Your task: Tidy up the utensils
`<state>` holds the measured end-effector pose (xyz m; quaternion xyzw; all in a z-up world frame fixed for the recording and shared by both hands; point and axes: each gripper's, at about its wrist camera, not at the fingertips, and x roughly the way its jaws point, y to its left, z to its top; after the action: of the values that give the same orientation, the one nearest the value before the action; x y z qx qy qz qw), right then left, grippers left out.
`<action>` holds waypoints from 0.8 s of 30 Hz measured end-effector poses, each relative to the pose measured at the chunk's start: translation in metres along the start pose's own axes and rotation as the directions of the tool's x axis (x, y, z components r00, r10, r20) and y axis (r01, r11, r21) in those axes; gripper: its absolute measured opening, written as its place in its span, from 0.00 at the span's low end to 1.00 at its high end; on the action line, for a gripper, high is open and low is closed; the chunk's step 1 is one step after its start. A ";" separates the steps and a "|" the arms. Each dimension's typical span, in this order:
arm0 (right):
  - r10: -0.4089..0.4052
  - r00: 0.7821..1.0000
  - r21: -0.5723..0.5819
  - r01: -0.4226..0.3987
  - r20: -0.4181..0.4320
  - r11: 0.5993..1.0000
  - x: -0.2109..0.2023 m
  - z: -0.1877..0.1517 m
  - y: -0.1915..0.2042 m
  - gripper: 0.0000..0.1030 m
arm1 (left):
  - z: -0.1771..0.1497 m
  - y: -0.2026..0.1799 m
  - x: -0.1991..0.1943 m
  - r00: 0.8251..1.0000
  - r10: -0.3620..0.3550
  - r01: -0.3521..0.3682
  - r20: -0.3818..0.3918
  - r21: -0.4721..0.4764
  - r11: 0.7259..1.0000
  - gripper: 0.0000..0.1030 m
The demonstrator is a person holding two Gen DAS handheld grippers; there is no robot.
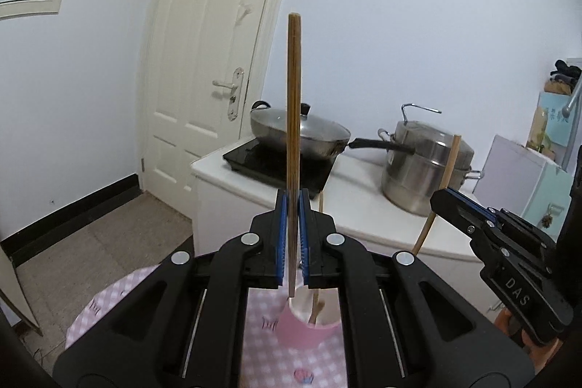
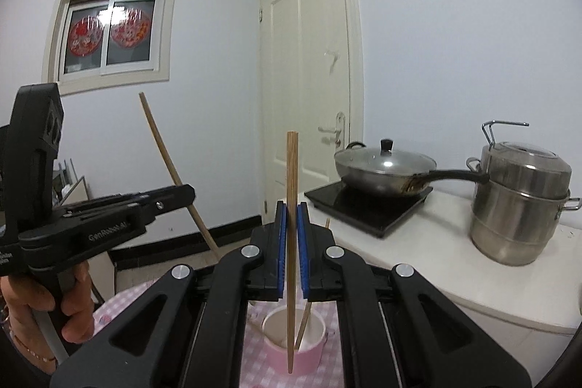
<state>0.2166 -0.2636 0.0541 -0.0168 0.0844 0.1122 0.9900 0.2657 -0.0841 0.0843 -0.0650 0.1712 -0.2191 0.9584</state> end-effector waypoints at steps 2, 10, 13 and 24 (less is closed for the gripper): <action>-0.013 1.000 -0.001 0.013 0.025 1.000 0.005 0.000 -0.001 0.04 | 0.001 -0.004 0.010 1.000 -0.014 0.014 -0.001 0.012 1.000 0.07; -0.014 1.000 0.021 0.014 -0.011 1.000 0.035 -0.021 -0.013 0.04 | -0.018 -0.007 0.047 0.996 -0.052 0.054 -0.068 0.028 0.998 0.07; -0.016 0.999 0.037 0.017 -0.039 0.999 0.042 -0.031 -0.018 0.04 | -0.026 -0.003 0.057 0.993 -0.057 0.060 -0.105 0.023 0.998 0.07; -0.010 0.993 0.070 0.018 -0.119 0.997 0.046 -0.060 -0.026 0.04 | -0.059 0.006 0.091 0.965 -0.063 0.068 -0.253 0.011 0.998 0.07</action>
<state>0.2570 -0.2814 -0.0125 0.0114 0.1470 0.1008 0.9839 0.3240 -0.1217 0.0005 -0.0328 0.2876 -0.2588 0.9215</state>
